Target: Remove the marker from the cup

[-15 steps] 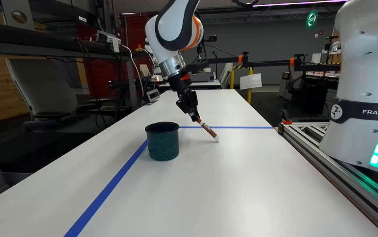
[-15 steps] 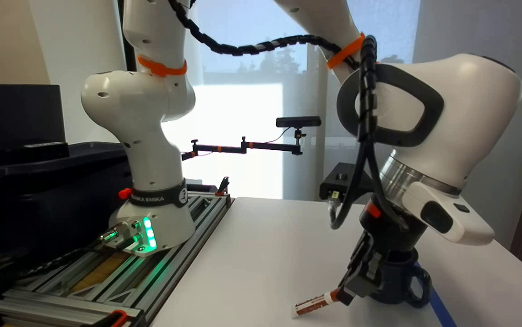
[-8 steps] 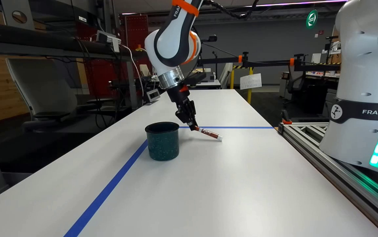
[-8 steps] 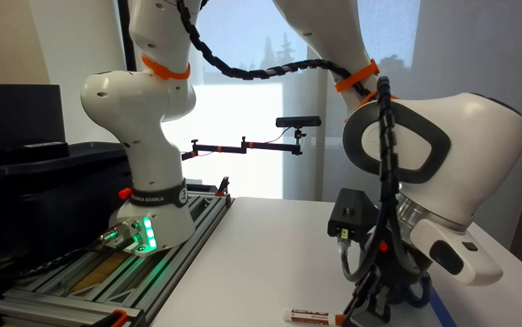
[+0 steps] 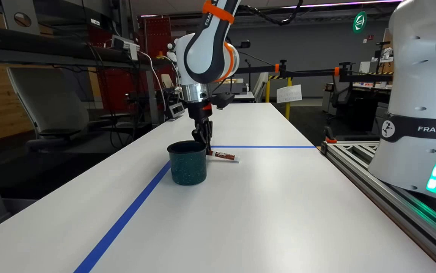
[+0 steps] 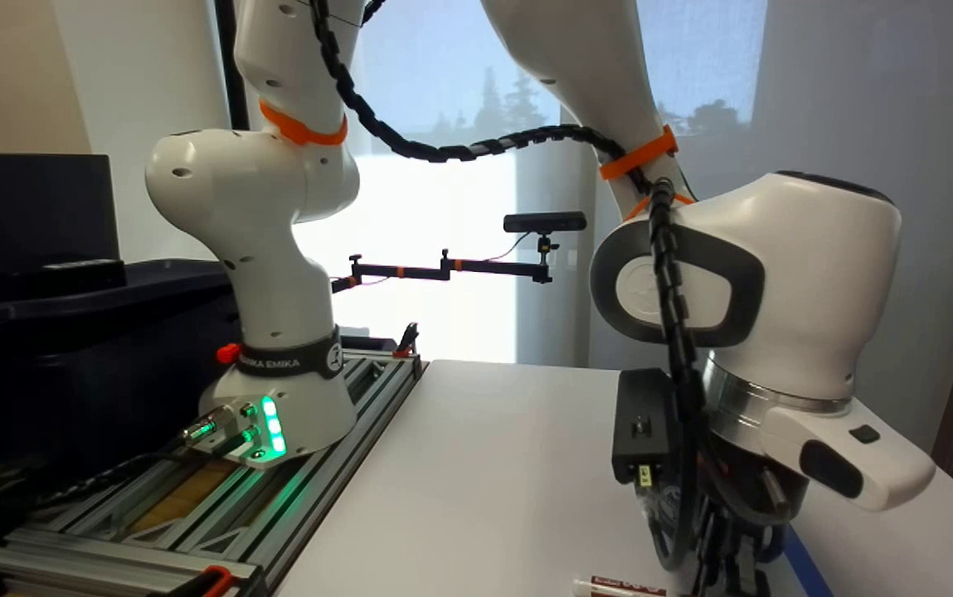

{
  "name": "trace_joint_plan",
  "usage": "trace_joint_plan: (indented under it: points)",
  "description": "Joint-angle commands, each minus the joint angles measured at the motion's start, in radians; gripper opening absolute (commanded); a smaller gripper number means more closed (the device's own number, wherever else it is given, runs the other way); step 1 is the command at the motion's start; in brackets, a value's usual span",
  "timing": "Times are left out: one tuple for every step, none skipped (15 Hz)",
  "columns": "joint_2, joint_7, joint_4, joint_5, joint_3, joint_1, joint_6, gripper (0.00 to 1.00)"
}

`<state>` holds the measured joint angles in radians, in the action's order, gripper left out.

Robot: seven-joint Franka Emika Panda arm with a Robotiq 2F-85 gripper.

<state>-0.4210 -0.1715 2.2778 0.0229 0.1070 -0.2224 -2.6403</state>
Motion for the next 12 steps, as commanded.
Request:
trace_joint_plan:
  points:
    - [0.058, -0.124, 0.104, -0.072, -0.065, -0.060, -0.123, 0.05]
    - [0.071, -0.154, 0.124, -0.092, -0.084, -0.076, -0.145, 0.05]
    - [0.079, -0.180, 0.136, -0.108, -0.102, -0.089, -0.155, 0.11]
    - [0.095, -0.205, 0.152, -0.124, -0.121, -0.103, -0.168, 0.44]
    - [0.116, -0.211, 0.167, -0.133, -0.129, -0.106, -0.174, 0.45]
    - [0.137, -0.230, 0.178, -0.152, -0.148, -0.120, -0.178, 0.50]
    - [0.160, -0.233, 0.187, -0.158, -0.151, -0.122, -0.182, 0.58]
    - [0.189, -0.223, 0.195, -0.156, -0.142, -0.112, -0.181, 0.65]
    - [0.217, -0.222, 0.197, -0.167, -0.143, -0.112, -0.160, 0.74]
    - [0.249, -0.206, 0.203, -0.167, -0.132, -0.100, -0.154, 0.81]
    - [0.285, -0.174, 0.207, -0.154, -0.112, -0.080, -0.132, 0.89]
    - [0.316, -0.149, 0.211, -0.136, -0.093, -0.063, -0.109, 0.96]
